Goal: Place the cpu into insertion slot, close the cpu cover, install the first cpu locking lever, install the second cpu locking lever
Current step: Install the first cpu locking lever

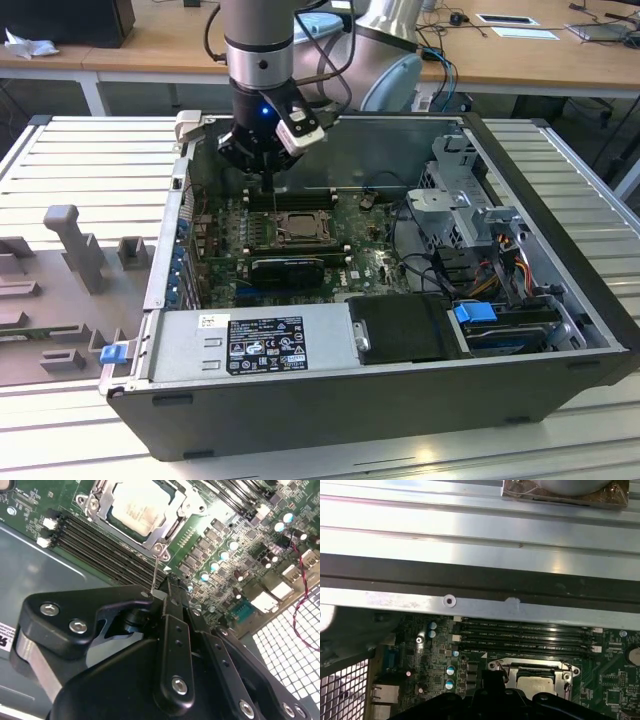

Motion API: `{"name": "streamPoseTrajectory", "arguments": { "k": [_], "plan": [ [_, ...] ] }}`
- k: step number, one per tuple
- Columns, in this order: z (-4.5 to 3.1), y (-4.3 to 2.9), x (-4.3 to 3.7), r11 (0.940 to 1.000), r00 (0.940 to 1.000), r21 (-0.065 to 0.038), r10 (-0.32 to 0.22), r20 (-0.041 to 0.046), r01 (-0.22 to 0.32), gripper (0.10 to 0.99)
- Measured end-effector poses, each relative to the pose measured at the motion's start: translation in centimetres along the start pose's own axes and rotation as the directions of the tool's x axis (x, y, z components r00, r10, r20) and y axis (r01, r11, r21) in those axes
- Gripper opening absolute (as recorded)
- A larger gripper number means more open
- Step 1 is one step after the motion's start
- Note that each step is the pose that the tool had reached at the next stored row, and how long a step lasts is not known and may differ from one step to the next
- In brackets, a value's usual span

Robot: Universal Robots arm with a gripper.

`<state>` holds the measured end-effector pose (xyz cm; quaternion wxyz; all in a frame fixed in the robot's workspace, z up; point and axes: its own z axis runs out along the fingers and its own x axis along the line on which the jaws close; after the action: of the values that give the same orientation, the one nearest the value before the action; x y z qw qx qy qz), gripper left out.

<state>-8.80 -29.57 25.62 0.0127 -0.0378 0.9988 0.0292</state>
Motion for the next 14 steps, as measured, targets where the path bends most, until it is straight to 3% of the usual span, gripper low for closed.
{"name": "streamPoseTrajectory", "arguments": {
  "k": [8,14],
  "plan": [
    [0.05,-0.03,-0.54,1.0000,1.0000,0.002,0.000,-0.0001,0.000,0.106],
    [0.26,-0.24,-3.06,1.0000,1.0000,0.002,0.000,-0.0002,0.000,0.106]
  ]
}}
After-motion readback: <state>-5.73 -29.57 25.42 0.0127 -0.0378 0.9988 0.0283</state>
